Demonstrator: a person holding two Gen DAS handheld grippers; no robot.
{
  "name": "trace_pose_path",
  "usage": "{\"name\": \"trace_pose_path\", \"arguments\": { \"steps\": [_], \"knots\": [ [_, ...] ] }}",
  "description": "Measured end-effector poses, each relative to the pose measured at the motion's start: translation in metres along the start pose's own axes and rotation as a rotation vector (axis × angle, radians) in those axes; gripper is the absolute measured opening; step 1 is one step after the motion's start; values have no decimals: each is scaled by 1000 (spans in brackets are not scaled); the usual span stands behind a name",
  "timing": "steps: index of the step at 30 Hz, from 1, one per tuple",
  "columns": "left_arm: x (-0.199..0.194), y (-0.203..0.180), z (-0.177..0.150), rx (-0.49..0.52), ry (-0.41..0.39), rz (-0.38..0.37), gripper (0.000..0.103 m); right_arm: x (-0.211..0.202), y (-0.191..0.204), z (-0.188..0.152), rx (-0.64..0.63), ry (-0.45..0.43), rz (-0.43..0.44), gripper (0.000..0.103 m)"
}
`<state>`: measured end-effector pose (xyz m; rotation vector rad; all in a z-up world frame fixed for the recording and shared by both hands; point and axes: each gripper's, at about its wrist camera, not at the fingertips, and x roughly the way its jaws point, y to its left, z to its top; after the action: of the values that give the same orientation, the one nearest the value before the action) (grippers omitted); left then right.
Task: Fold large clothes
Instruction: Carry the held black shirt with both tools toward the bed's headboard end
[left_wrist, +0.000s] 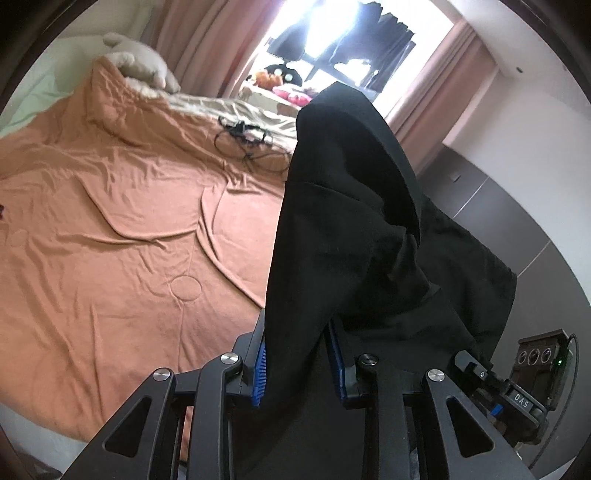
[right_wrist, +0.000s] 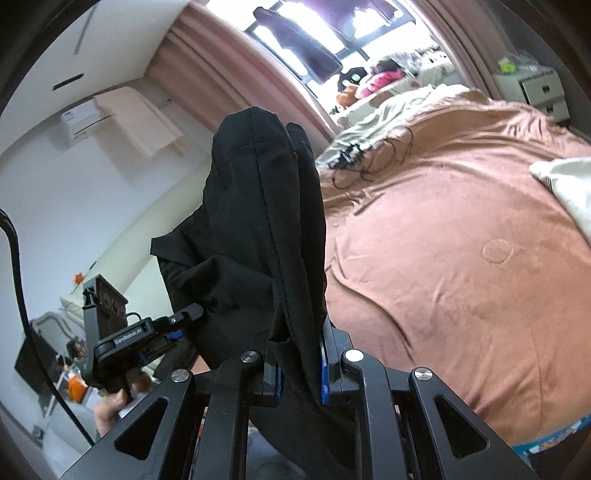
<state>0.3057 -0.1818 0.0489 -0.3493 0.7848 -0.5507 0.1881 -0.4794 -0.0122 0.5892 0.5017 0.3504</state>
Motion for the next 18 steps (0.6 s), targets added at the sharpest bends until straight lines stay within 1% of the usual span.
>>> {"name": "trace_pose_path", "arguments": {
  "steps": [7, 11, 18],
  "knots": [
    [-60, -12, -13, 21, -81, -15, 29, -30, 33, -15, -61, -34, 39, 15],
    [-96, -13, -22, 21, -126, -10, 28, -37, 55, -23, -96, -37, 66, 15],
    [-150, -1, -32, 12, -198, 11, 28, -42, 94, -41, -145, -27, 130, 15]
  ]
}}
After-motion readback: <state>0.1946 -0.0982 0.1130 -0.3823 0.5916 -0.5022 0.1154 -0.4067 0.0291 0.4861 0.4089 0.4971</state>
